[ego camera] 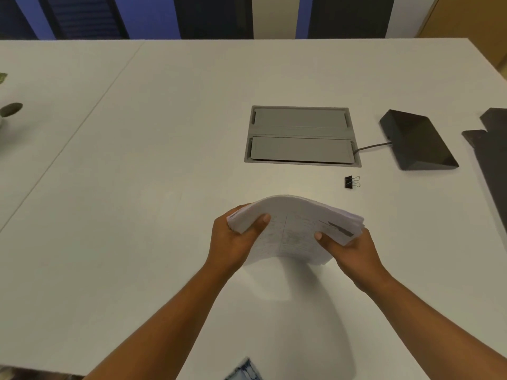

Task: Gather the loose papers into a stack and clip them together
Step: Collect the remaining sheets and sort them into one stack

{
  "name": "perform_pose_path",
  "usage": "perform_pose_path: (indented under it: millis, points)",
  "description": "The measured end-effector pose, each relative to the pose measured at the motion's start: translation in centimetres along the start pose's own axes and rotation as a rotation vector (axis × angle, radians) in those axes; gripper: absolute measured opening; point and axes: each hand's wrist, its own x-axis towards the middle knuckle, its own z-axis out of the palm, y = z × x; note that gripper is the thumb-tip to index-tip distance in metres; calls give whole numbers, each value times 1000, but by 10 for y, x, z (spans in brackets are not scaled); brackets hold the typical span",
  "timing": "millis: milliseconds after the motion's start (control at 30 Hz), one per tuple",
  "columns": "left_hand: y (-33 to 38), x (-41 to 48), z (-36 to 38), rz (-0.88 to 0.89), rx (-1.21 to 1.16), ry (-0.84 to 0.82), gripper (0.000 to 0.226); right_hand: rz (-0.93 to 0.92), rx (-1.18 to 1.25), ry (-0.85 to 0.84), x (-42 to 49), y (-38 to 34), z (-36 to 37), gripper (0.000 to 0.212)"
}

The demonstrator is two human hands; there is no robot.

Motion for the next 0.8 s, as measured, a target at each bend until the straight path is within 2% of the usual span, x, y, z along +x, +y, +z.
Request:
perform_pose_path:
  millis: [200,300,367,467,700,800]
  points:
    - [-32,6,-7,-79,-11,-59,26,17,-69,43,5,16,14,40]
    - [-33,17,-13,-28,-32,-97,33,-2,-47,137,6,14,24,34]
    - [-28,27,-18,40,-38,-117,42,-43,-33,193,9,8,29,38]
    - [-31,39,-20,57,-44,-100,36,-76,-30,228,16,5,33,44]
    - [-52,54,-12,5,-12,-75,31,-15,-46,122,36,28,37,48]
    - [-50,54,-9,31,1,-56,40,-24,-24,98,41,31,32,46]
